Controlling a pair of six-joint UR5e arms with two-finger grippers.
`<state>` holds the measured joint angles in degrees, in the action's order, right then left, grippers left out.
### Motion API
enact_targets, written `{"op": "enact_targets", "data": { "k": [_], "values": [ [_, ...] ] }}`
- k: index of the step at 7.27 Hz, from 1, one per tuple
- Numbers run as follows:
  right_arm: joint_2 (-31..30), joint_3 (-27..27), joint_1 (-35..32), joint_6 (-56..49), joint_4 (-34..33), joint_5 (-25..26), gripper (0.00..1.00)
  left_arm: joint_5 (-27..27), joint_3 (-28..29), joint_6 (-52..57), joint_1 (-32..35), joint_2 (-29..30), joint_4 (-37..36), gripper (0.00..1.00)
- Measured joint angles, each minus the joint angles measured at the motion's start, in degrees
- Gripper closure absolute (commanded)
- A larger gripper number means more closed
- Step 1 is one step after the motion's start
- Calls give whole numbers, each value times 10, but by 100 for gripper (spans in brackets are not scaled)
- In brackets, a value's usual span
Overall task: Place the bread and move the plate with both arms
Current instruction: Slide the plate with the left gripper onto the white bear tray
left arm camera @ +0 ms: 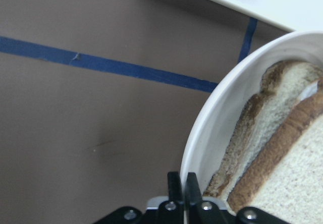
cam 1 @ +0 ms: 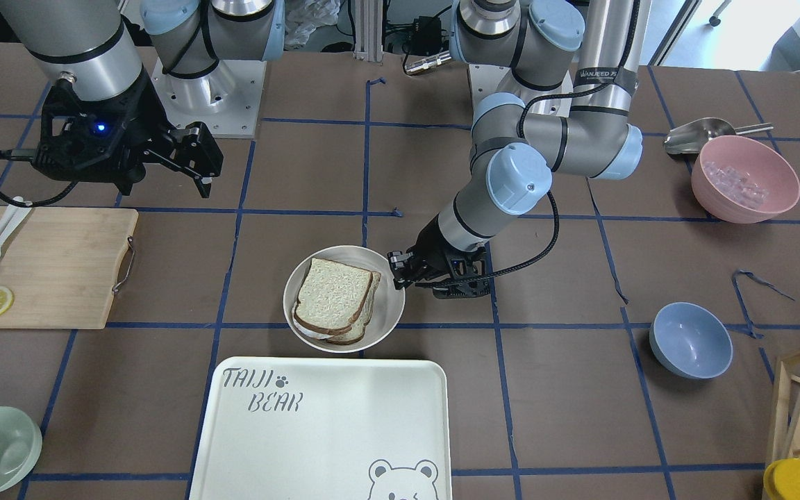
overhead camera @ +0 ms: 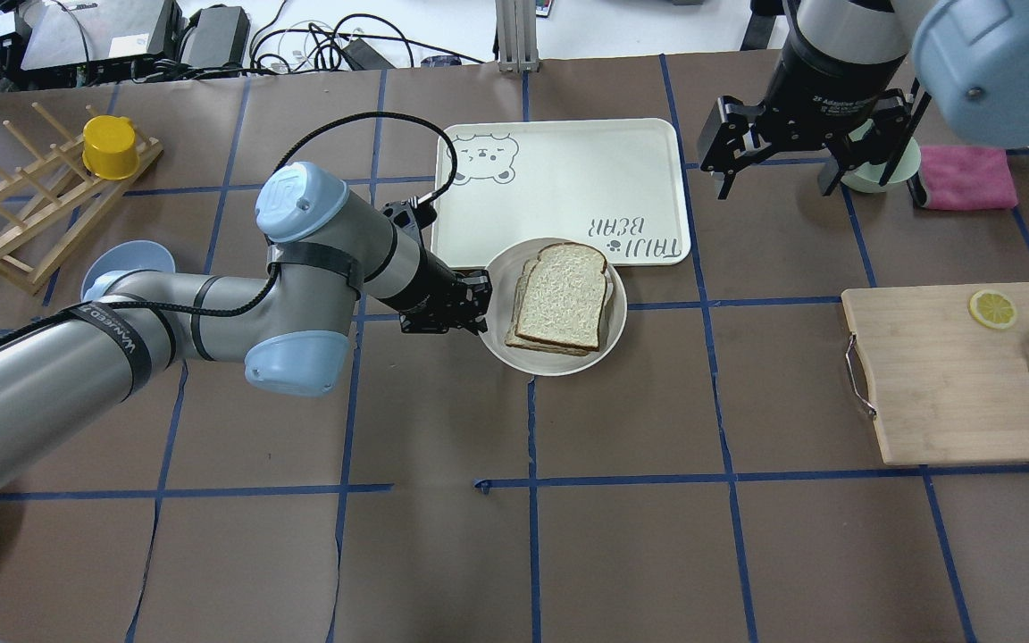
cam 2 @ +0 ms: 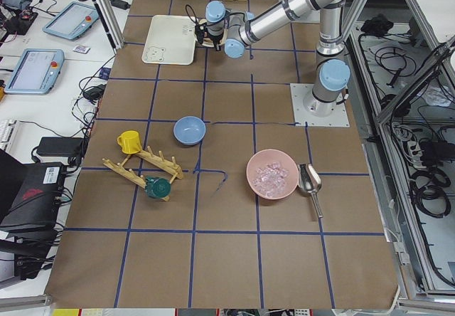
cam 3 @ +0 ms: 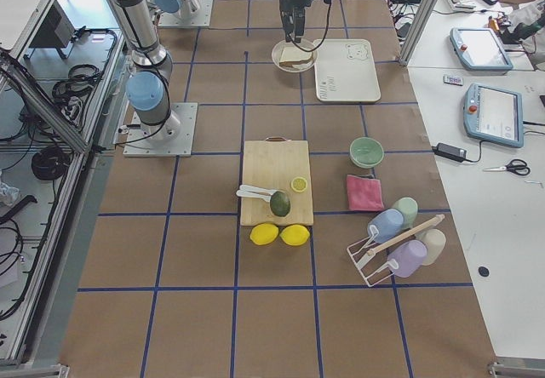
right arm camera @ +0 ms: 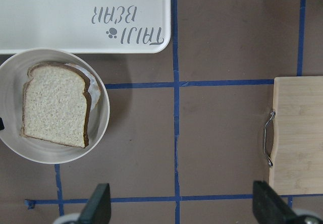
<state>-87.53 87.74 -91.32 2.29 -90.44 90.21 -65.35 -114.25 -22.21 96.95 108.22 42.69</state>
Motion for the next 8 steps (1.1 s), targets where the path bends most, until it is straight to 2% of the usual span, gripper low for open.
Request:
{"op": "enact_targets", "data": {
  "k": [1,3,6,8],
  "values": [
    [0,0,0,0,0,0,0,8,21,-4,-8,13,1,100],
    [1,1,0,0,0,1,0,10,99,-25,-13,53,20,100],
    [1,3,0,0,0,1,0,8,214,-35,-16,132,37,100],
    [1,7,0,0,-1,1,0,8,268,-35,-20,177,49,100]
  ]
}}
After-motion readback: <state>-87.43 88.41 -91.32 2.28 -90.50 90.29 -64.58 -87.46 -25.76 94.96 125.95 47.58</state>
